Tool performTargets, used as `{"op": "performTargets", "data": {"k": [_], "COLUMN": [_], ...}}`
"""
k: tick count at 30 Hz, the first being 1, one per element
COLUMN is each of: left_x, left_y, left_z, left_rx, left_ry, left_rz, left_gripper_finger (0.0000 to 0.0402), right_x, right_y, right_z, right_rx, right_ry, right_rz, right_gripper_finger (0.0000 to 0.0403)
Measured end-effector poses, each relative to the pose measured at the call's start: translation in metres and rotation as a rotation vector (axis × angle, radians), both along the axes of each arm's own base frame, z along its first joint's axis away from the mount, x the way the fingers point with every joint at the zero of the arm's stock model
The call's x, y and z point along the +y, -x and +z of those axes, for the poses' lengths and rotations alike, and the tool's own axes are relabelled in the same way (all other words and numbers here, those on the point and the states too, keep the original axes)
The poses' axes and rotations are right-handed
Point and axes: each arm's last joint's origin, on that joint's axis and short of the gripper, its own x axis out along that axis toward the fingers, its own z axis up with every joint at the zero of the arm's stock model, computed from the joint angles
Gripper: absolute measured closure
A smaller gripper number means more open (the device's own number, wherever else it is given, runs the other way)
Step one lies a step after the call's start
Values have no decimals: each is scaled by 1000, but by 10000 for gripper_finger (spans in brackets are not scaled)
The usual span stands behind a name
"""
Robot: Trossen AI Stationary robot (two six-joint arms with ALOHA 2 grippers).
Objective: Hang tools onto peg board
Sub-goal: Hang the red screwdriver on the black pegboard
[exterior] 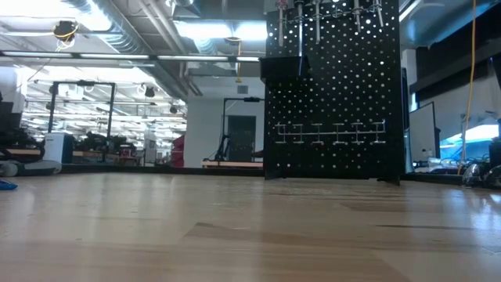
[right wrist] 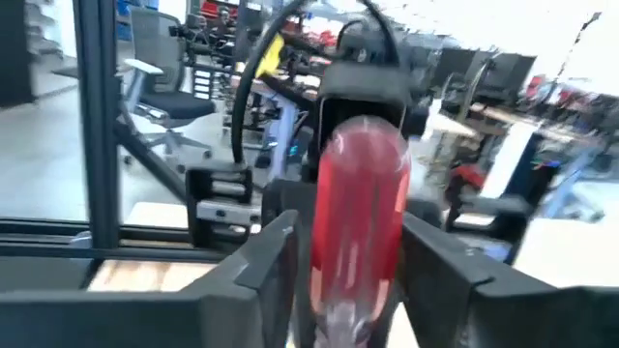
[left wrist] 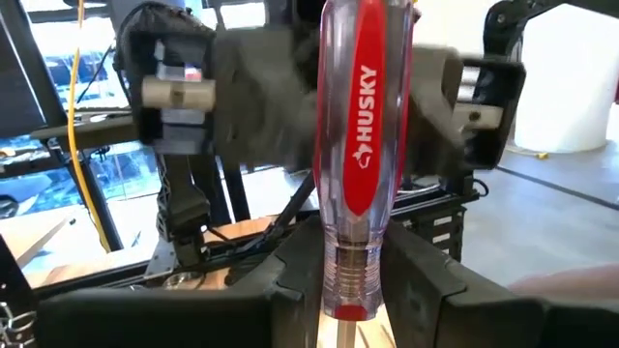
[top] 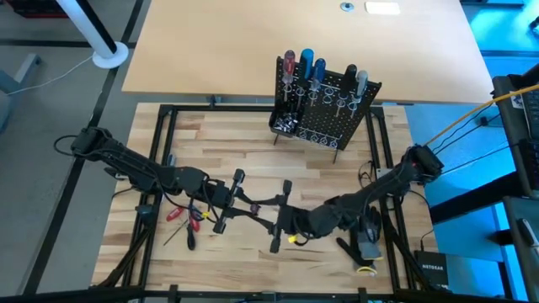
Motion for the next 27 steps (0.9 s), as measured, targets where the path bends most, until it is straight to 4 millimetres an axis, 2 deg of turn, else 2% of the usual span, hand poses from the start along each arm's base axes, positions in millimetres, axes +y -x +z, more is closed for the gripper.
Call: {"op": "performTargets", "data": {"k": [6,17,21,27], "left_x": [0,3,10,18], "left_y": [0,1,7,24], "left_z": [1,3,12,18], "left_rx": [-8,-13,-16,58], "left_ry": [-5,5,25,-22], "left_rz": [0,14,42,54], "left_gripper_finger": [327,321,282,215], "right_x": [7,1,-5,-20], "right_y": [3,4,13,35], "right_z": [10,15,30,64], "right_rx": [4,-1,-21,-72], "right_ry": [53,83,91,105], "right_rz": [-35,-90,-122,-242], "right_gripper_finger": [295,288,293,292]}}
